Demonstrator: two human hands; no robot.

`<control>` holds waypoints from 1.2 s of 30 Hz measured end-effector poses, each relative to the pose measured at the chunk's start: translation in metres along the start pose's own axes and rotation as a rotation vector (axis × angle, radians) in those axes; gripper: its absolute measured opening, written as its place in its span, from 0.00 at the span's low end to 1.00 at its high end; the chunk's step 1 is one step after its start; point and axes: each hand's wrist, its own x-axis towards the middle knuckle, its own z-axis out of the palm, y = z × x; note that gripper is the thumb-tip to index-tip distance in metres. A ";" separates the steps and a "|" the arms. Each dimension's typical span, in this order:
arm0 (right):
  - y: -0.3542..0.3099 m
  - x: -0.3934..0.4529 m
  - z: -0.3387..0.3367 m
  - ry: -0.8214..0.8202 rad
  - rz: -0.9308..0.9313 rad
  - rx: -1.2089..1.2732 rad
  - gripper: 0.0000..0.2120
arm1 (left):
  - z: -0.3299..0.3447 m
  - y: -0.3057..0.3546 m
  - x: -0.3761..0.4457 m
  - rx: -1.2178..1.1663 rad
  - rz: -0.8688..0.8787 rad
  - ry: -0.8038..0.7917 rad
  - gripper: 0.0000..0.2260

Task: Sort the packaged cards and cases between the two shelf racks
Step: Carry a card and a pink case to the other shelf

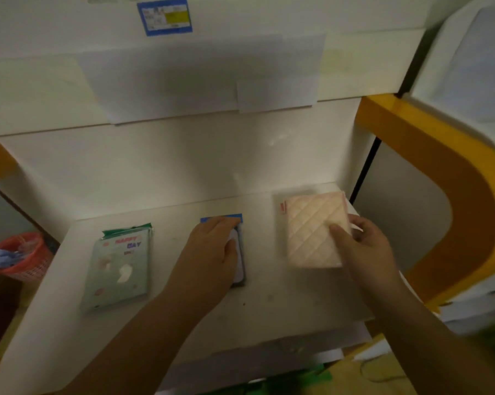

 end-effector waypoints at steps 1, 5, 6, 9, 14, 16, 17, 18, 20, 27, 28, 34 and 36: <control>0.003 0.006 -0.006 0.006 -0.007 -0.049 0.17 | 0.003 0.003 0.001 -0.003 0.000 -0.005 0.16; 0.010 0.028 -0.017 -0.008 -0.024 -0.249 0.20 | 0.013 0.014 0.004 -0.013 -0.007 -0.082 0.14; 0.011 0.032 -0.017 -0.018 -0.025 -0.276 0.20 | 0.015 0.018 0.004 -0.014 -0.025 -0.091 0.14; 0.016 0.039 -0.018 -0.049 -0.027 -0.310 0.20 | 0.018 0.029 0.004 0.010 -0.071 -0.070 0.19; 0.021 0.043 -0.016 -0.039 -0.085 -0.443 0.19 | 0.022 0.032 0.008 0.034 -0.131 -0.081 0.19; 0.022 0.044 -0.013 -0.031 -0.091 -0.476 0.18 | 0.021 0.035 0.008 0.052 -0.143 -0.086 0.18; 0.024 0.045 -0.011 -0.028 -0.090 -0.497 0.17 | 0.021 0.036 0.007 0.053 -0.132 -0.084 0.19; 0.025 0.046 -0.009 -0.026 -0.087 -0.523 0.16 | 0.020 0.037 0.006 0.049 -0.115 -0.078 0.20; 0.031 0.048 -0.007 -0.018 -0.070 -0.587 0.16 | 0.017 0.038 0.004 0.036 -0.090 -0.074 0.22; 0.034 0.040 -0.007 -0.022 -0.069 -0.845 0.20 | 0.008 0.035 0.005 0.079 -0.044 -0.082 0.25; 0.030 0.038 -0.007 -0.024 -0.080 -0.892 0.23 | 0.005 0.035 0.003 0.093 -0.037 -0.087 0.24; -0.013 0.011 0.002 -0.016 -0.282 -0.987 0.22 | -0.016 0.019 -0.002 0.165 -0.001 -0.015 0.23; -0.025 -0.002 0.007 -0.048 -0.381 -0.979 0.22 | -0.022 0.015 -0.002 0.176 -0.006 -0.022 0.23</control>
